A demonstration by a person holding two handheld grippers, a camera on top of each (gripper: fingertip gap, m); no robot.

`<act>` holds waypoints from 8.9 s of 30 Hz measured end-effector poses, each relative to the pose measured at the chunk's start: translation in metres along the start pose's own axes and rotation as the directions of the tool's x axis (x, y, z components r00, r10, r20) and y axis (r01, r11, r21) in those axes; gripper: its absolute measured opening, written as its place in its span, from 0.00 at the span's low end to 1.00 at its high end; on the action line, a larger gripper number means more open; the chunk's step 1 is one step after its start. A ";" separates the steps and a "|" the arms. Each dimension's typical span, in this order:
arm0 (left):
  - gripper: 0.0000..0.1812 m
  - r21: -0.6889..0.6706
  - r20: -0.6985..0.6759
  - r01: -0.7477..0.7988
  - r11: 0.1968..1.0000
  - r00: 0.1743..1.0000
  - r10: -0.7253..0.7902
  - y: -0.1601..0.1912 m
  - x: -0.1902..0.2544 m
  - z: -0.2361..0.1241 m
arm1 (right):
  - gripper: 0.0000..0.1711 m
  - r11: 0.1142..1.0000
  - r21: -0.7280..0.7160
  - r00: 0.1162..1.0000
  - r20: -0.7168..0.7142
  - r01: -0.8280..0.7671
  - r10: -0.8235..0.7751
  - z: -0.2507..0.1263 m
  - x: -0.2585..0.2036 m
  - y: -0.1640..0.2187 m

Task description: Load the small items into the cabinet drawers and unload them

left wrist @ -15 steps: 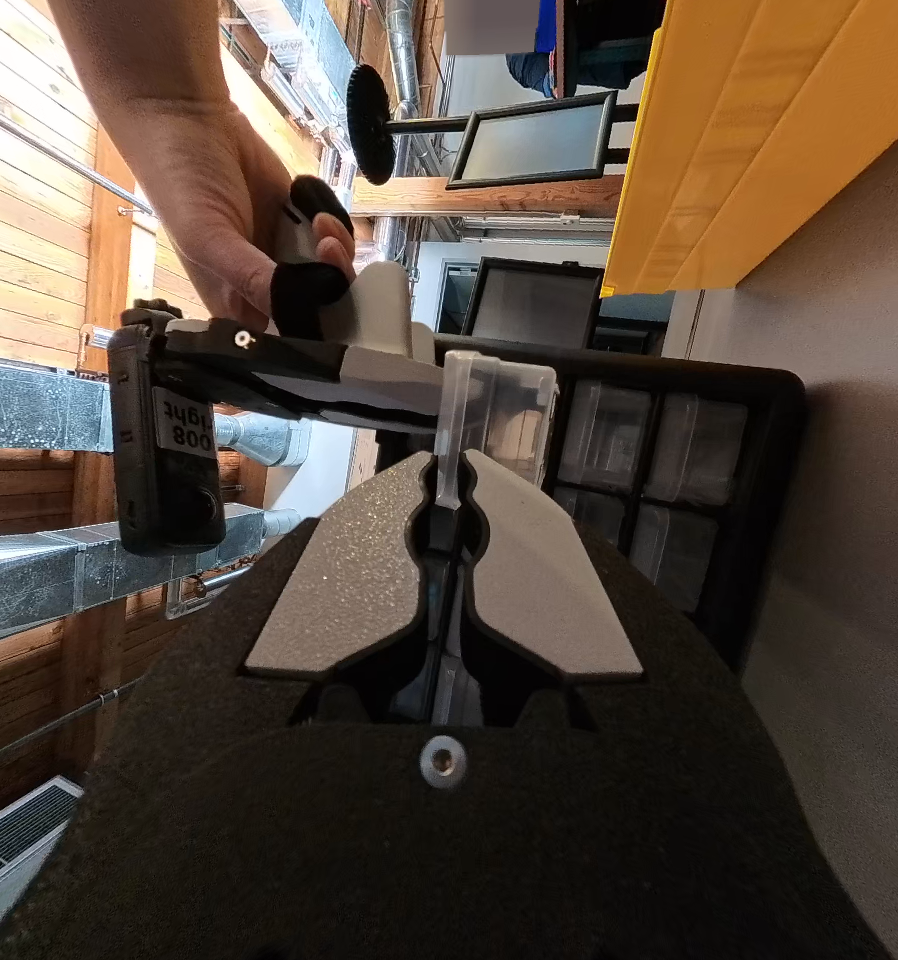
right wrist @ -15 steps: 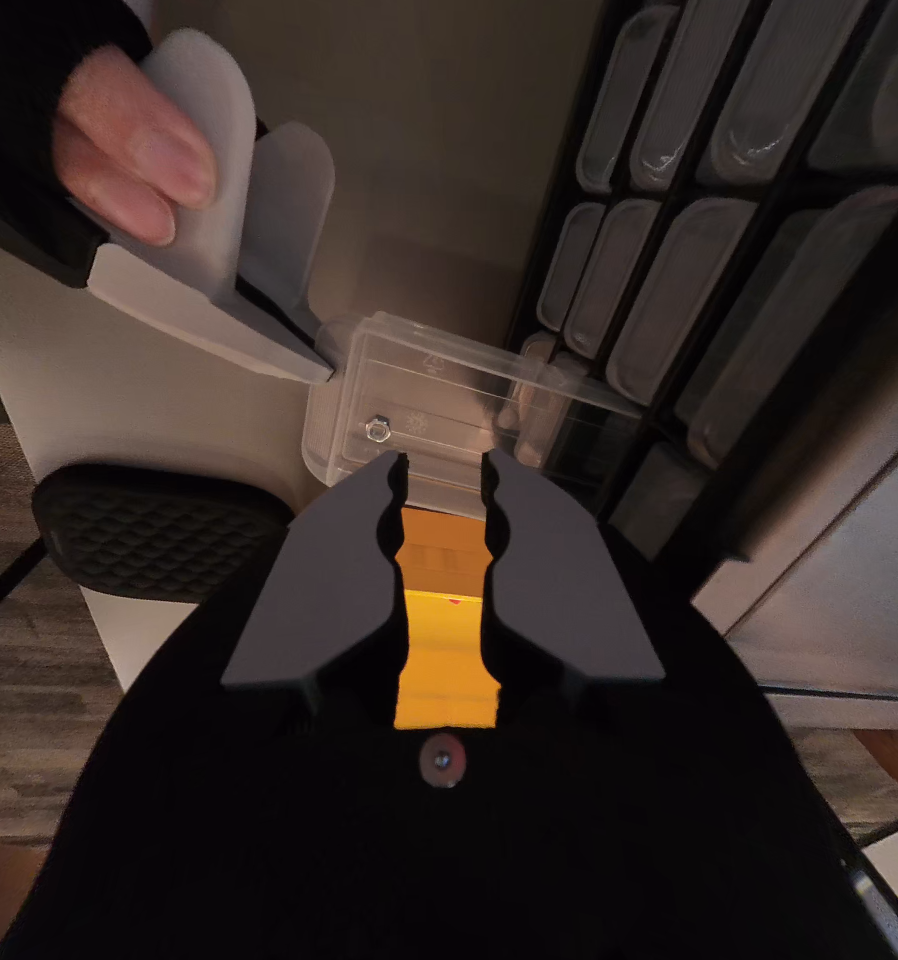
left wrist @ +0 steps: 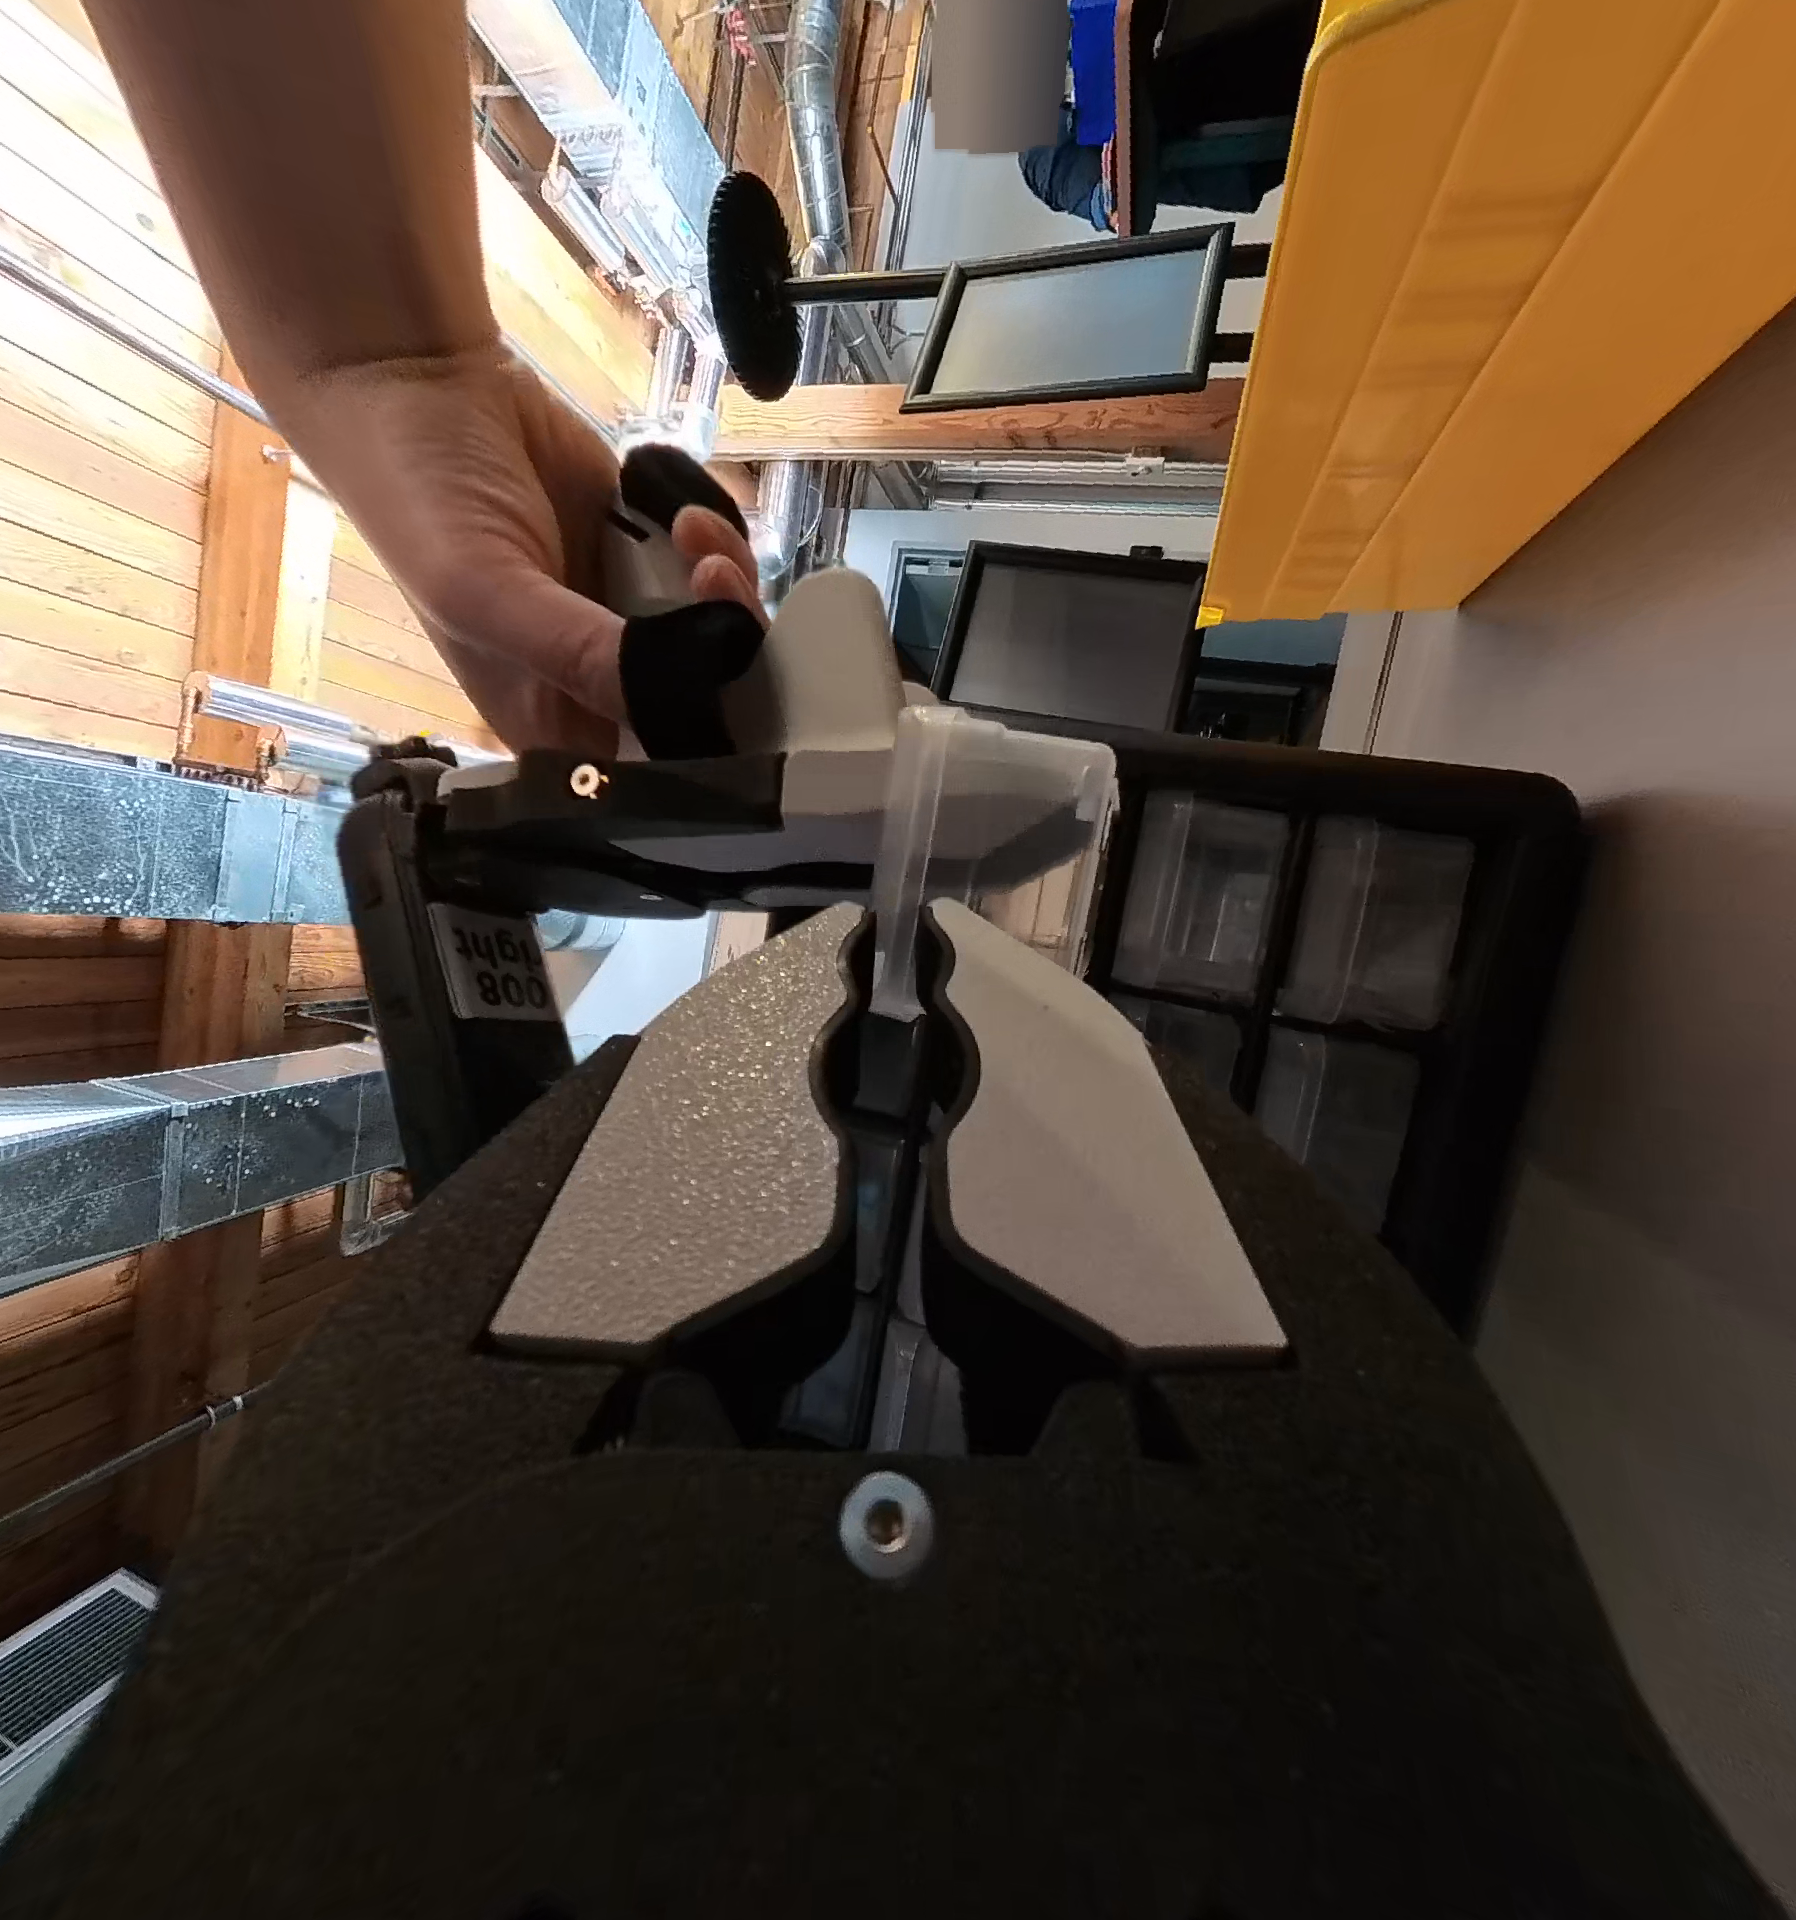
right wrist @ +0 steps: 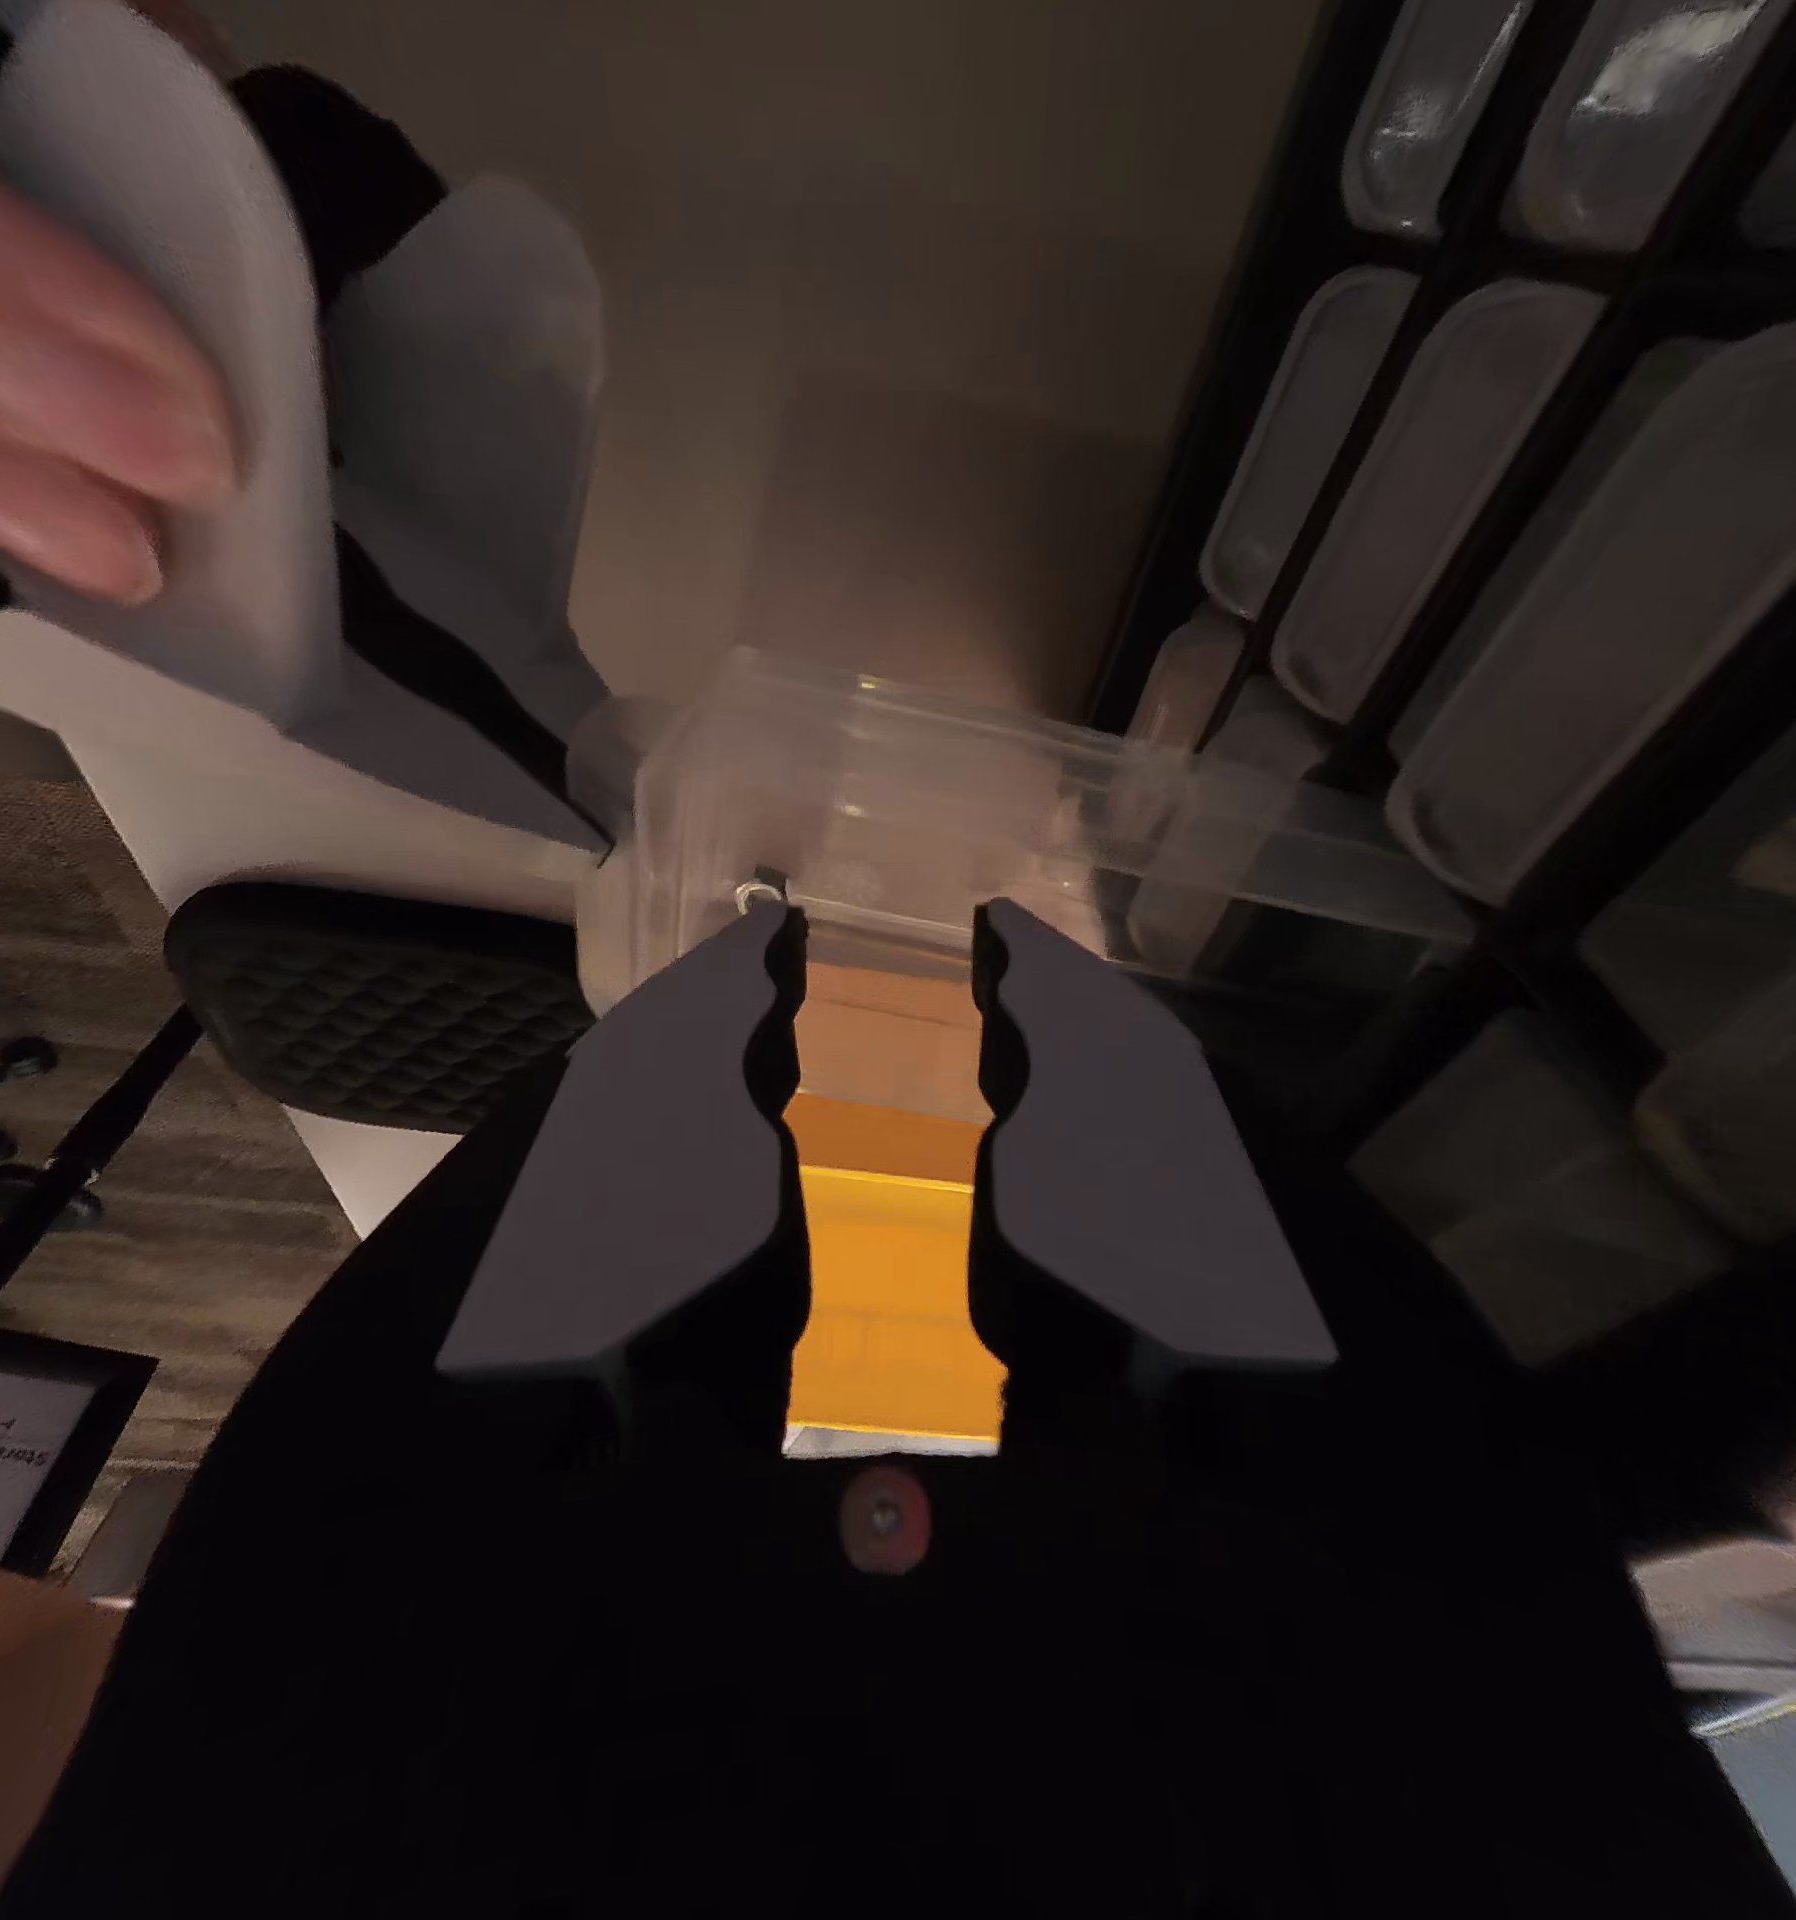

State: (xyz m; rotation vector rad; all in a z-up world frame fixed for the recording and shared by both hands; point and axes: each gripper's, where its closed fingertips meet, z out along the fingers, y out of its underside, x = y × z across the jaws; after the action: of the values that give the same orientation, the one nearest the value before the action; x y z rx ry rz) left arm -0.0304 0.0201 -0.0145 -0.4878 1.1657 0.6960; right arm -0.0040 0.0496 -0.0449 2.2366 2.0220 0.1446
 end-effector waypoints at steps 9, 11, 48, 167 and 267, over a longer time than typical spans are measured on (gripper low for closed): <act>0.04 0.002 0.001 0.005 1.000 1.000 -0.005 0.000 -0.002 0.000 | 0.21 1.000 0.017 0.999 0.050 -0.004 0.003 0.000 0.000 -0.003; 0.04 0.002 0.002 0.008 1.000 1.000 -0.008 0.000 -0.003 0.000 | 0.21 0.998 0.051 0.997 0.079 -0.025 0.021 -0.003 -0.002 -0.006; 0.04 0.015 0.006 -0.005 1.000 1.000 0.005 -0.002 0.000 -0.002 | 0.22 0.999 0.014 0.995 0.086 0.040 -0.041 0.001 -0.003 -0.005; 0.05 -0.010 -0.070 0.119 0.993 0.990 -0.119 -0.001 0.009 0.001 | 0.28 0.913 0.401 0.997 -0.050 0.067 -0.051 -0.035 -0.007 -0.003; 0.23 -0.548 -0.788 -0.150 0.823 -0.237 -0.568 0.010 0.044 0.026 | 0.26 -0.031 0.973 0.604 0.167 -0.229 0.779 0.020 0.002 -0.027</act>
State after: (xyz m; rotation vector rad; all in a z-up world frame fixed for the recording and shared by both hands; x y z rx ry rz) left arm -0.0107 0.0552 -0.0475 -1.9922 2.3589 -0.0023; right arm -0.0275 0.0539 -0.0685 4.1264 1.0726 -0.9838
